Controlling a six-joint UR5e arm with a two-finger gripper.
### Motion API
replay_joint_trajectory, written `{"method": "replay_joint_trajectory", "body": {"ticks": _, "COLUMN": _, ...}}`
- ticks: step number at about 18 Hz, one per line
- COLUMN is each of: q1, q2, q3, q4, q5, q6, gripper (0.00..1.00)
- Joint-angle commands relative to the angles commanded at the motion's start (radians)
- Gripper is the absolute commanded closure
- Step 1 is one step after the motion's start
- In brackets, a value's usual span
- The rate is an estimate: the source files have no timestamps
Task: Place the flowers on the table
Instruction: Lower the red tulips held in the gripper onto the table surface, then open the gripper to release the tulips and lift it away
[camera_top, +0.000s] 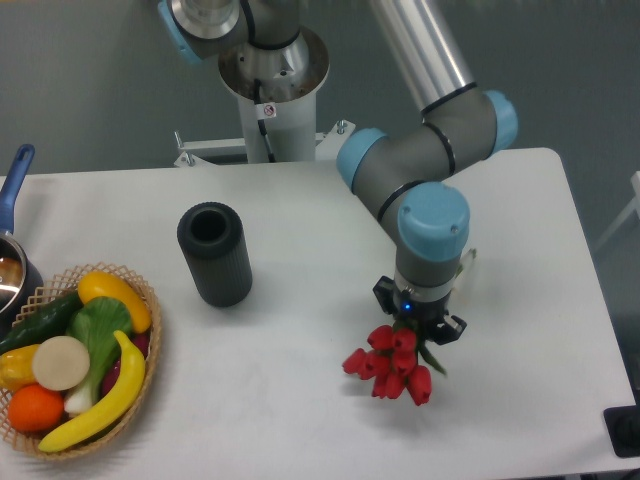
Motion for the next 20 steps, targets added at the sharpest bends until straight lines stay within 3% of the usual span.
{"method": "replay_joint_trajectory", "body": {"ticks": 1, "q1": 0.000, "q2": 0.002, "q3": -0.002, "q4": 0.002, "q5": 0.001, "q6": -0.003, "gripper": 0.00}}
{"method": "replay_joint_trajectory", "body": {"ticks": 7, "q1": 0.003, "q2": 0.015, "q3": 0.000, "q4": 0.000, "q5": 0.006, "q6": -0.011, "gripper": 0.00}}
{"method": "replay_joint_trajectory", "body": {"ticks": 11, "q1": 0.049, "q2": 0.063, "q3": -0.005, "q4": 0.012, "q5": 0.002, "q6": -0.025, "gripper": 0.00}}
{"method": "replay_joint_trajectory", "body": {"ticks": 15, "q1": 0.075, "q2": 0.068, "q3": -0.006, "q4": 0.109, "q5": -0.003, "q6": -0.017, "gripper": 0.00}}
{"method": "replay_joint_trajectory", "body": {"ticks": 20, "q1": 0.106, "q2": 0.066, "q3": -0.020, "q4": 0.124, "q5": -0.006, "q6": 0.029, "gripper": 0.00}}
